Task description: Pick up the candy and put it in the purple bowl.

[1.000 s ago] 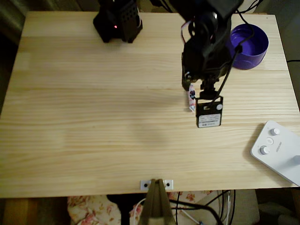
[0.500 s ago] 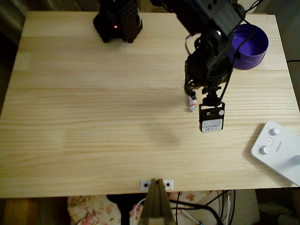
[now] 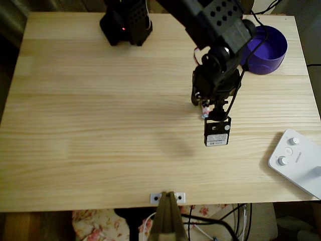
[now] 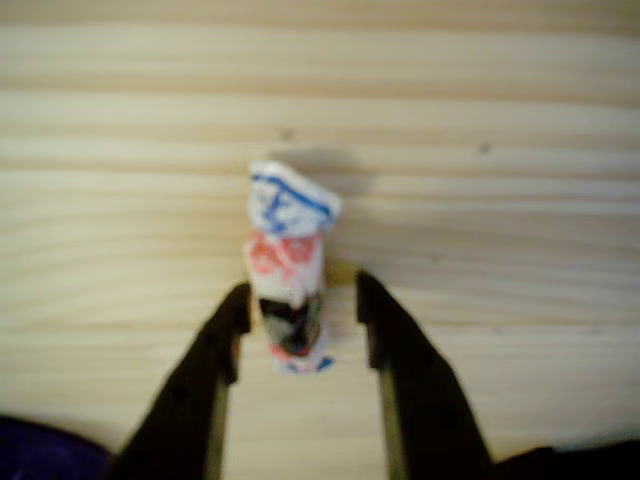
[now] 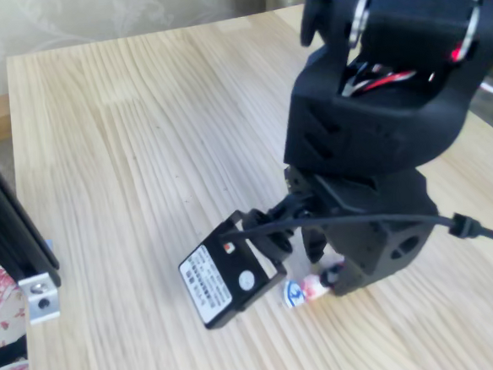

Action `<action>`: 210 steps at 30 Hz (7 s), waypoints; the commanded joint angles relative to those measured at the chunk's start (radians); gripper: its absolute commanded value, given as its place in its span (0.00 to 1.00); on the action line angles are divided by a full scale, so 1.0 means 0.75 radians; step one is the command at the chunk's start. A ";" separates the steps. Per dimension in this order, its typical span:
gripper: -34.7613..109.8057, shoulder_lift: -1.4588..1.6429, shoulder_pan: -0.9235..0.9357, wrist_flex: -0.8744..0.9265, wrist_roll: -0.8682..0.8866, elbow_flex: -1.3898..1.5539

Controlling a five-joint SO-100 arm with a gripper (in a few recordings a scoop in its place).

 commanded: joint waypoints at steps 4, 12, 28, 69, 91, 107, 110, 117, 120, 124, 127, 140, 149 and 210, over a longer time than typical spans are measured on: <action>0.33 0.035 0.002 -0.018 0.031 -0.053; 0.23 0.137 0.014 -0.129 0.045 0.065; 0.23 0.624 0.108 -0.072 -0.100 0.307; 0.23 1.675 -0.820 -0.826 -0.879 0.849; 0.23 0.693 -0.861 -0.931 -0.769 0.376; 0.27 0.626 -0.806 -0.843 -0.708 0.333; 0.28 0.644 -0.814 -0.826 -0.704 0.335; 0.39 0.683 -0.806 -0.792 -0.695 0.348; 0.41 0.710 -0.804 -0.779 -0.697 0.354; 0.41 0.732 -0.798 -0.771 -0.704 0.354; 0.41 0.751 -0.787 -0.767 -0.708 0.350; 0.23 0.849 -0.689 -0.601 -0.738 0.270; 0.23 1.000 -0.372 -0.407 -0.738 0.292; 0.23 2.624 1.131 -0.176 -1.021 1.882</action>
